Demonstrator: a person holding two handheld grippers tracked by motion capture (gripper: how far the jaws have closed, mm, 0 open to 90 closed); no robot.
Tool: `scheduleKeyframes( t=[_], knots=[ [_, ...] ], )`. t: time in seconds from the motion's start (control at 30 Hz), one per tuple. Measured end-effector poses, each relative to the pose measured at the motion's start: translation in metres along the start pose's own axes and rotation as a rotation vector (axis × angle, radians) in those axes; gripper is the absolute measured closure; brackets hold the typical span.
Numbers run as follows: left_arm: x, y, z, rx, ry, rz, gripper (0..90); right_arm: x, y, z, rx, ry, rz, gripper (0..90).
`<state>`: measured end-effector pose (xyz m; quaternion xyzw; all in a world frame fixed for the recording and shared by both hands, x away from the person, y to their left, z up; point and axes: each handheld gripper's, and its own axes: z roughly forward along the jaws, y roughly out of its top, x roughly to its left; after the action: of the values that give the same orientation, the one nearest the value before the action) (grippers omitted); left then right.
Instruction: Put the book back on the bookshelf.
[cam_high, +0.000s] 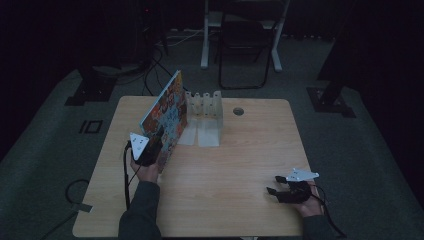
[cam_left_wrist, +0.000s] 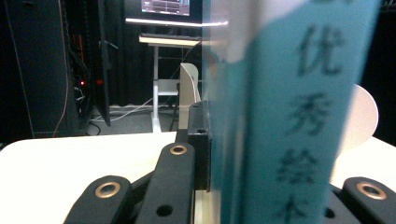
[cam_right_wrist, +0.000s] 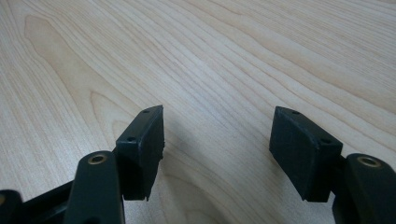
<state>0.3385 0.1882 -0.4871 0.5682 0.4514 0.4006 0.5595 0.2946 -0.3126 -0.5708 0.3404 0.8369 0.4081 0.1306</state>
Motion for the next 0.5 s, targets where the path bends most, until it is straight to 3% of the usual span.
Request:
scheduleKeyframes(
  t=[0.5],
  knots=[
    [0.003, -0.0089, -0.0054, 0.005, -0.002, -0.01, 80.9, 0.0002, 0.0001, 0.0, 0.003, -0.001, -0.002, 35.0]
  ],
)
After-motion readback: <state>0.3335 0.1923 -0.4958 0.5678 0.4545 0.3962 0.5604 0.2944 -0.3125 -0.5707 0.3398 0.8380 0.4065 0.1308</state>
